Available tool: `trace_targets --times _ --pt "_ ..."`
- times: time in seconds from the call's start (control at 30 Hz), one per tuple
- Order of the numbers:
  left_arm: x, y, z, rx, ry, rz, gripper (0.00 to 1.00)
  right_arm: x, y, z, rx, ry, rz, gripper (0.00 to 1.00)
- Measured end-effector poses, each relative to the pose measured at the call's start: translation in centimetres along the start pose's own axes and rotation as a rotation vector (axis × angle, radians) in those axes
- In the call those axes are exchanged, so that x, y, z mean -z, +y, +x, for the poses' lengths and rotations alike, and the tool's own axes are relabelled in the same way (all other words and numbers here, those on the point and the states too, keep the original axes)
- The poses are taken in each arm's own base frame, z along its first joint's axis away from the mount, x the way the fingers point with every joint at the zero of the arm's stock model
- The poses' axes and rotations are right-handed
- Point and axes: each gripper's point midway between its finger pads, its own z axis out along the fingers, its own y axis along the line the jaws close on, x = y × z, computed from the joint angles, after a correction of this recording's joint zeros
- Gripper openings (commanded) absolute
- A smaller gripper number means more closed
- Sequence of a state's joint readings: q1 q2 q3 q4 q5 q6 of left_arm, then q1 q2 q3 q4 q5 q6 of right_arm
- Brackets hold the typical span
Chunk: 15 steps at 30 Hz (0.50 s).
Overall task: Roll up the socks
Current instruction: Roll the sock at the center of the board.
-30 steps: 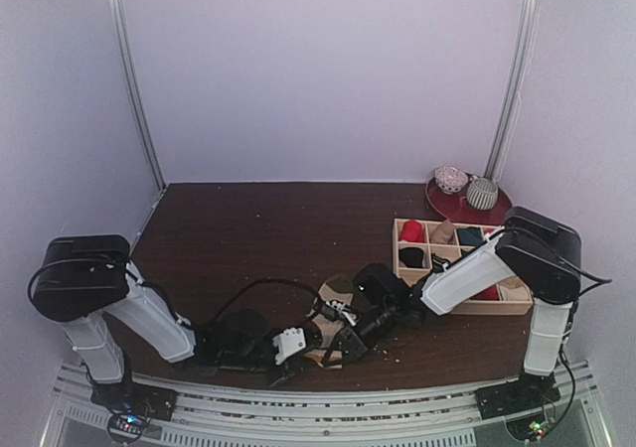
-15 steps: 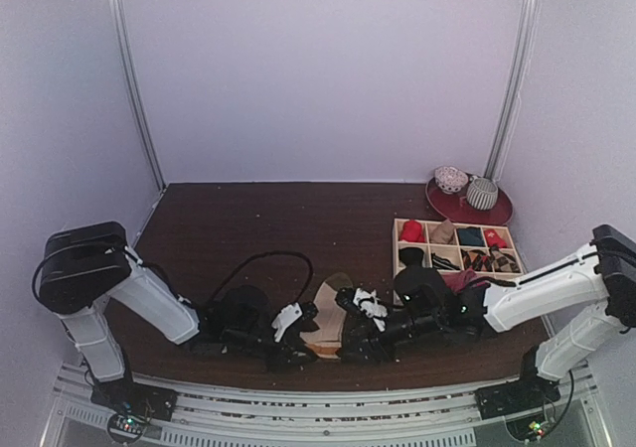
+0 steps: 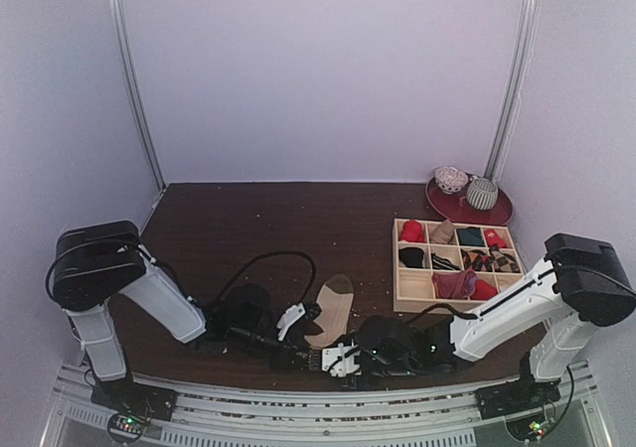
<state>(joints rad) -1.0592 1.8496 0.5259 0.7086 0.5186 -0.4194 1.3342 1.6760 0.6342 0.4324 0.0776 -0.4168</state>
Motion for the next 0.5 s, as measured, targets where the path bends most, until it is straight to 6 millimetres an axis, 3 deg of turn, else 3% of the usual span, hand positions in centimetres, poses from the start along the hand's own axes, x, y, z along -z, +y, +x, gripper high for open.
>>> trace_targets --times 0.2,0.37,0.4,0.5 --pt "0.0 0.0 0.0 0.0 0.001 0.004 0.0 -0.5 -0.8 0.6 0.033 0.028 0.06 0.48" --pt "0.0 0.0 0.1 0.001 0.004 0.009 0.0 -1.5 -0.9 0.5 0.025 0.046 0.065 0.16" --pt "0.0 -0.1 0.0 -0.001 0.003 0.009 0.03 -1.7 -0.8 0.5 0.02 0.054 0.061 0.12" --pt "0.5 -0.1 0.0 -0.013 0.006 -0.004 0.35 -1.8 -0.8 0.4 -0.026 0.058 0.047 0.08"
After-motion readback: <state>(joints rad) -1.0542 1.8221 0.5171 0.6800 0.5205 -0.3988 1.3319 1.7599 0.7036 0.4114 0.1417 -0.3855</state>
